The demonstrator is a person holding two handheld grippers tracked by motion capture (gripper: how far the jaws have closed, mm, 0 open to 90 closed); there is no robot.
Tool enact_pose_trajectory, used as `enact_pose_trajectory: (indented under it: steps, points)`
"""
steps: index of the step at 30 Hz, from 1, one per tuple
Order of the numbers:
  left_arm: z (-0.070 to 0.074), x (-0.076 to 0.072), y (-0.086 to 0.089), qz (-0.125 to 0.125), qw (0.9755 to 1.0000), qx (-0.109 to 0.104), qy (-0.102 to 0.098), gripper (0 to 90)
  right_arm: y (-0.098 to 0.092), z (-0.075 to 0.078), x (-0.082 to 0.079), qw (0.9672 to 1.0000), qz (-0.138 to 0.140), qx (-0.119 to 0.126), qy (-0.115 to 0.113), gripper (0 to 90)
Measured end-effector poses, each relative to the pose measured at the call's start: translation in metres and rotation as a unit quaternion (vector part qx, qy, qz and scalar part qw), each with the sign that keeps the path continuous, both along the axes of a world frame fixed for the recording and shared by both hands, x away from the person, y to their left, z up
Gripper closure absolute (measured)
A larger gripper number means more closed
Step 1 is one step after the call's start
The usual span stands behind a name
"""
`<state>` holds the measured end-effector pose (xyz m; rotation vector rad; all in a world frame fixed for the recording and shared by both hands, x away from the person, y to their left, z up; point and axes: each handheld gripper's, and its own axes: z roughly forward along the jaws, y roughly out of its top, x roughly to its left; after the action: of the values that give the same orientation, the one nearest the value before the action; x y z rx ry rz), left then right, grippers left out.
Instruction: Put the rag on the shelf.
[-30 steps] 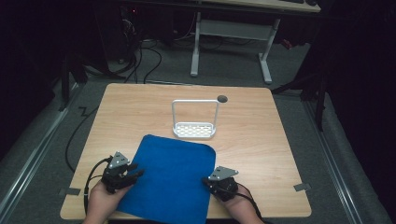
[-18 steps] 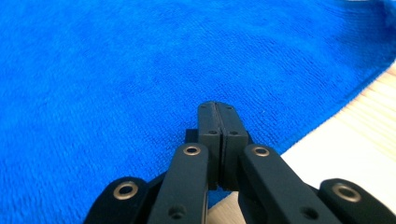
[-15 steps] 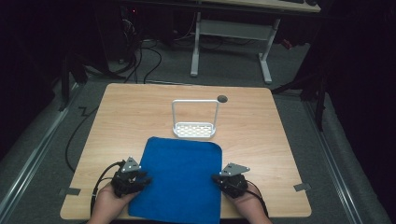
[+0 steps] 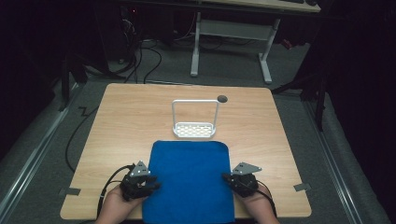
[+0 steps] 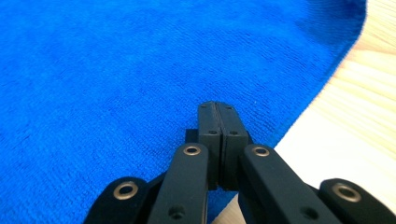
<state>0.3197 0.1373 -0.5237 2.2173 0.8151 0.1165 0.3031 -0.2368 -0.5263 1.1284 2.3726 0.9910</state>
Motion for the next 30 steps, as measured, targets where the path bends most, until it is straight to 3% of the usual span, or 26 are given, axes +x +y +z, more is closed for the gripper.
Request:
enact_pose_trajectory:
  steps: [3, 8, 13, 15, 19, 20, 23, 26, 30]
  points:
    - [-0.001, -0.003, -0.008, -0.022, 0.9997, -0.010, 0.002, 65.5, -0.014, 0.000, -0.003, 0.9999, -0.014, -0.003, -0.002, 90.0]
    - [-0.002, -0.004, -0.013, -0.035, 0.9993, -0.014, 0.000, 65.4, -0.032, 0.000, -0.006, 0.9989, -0.044, 0.010, 0.005, 90.0]
    - [-0.002, -0.004, -0.012, -0.036, 0.9992, -0.017, 0.002, 65.2, -0.029, 0.001, -0.006, 0.9990, -0.044, -0.003, -0.002, 90.0]
    - [-0.001, -0.004, -0.011, -0.032, 0.9994, -0.014, -0.007, 64.5, -0.029, 0.001, -0.007, 0.9990, -0.044, -0.002, -0.003, 89.3]
    - [0.002, 0.000, -0.002, 0.001, 0.9994, -0.028, -0.020, 62.5, -0.031, 0.005, -0.007, 0.9981, -0.050, 0.028, -0.022, 83.8]
    - [0.002, 0.003, 0.003, 0.020, 0.9991, -0.033, -0.020, 62.5, -0.032, 0.006, -0.007, 0.9974, -0.056, 0.040, -0.021, 82.2]
    - [0.000, 0.014, 0.014, 0.057, 0.9971, -0.045, -0.025, 62.1, -0.033, 0.005, -0.006, 0.9972, -0.056, 0.044, -0.023, 80.2]
    - [-0.005, 0.033, 0.023, 0.103, 0.9925, -0.064, -0.009, 61.0, -0.034, 0.005, -0.005, 0.9972, -0.054, 0.044, -0.025, 79.2]
    - [-0.006, 0.050, 0.019, 0.118, 0.9913, -0.058, -0.011, 59.0, -0.034, 0.005, -0.003, 0.9971, -0.058, 0.039, -0.027, 79.5]
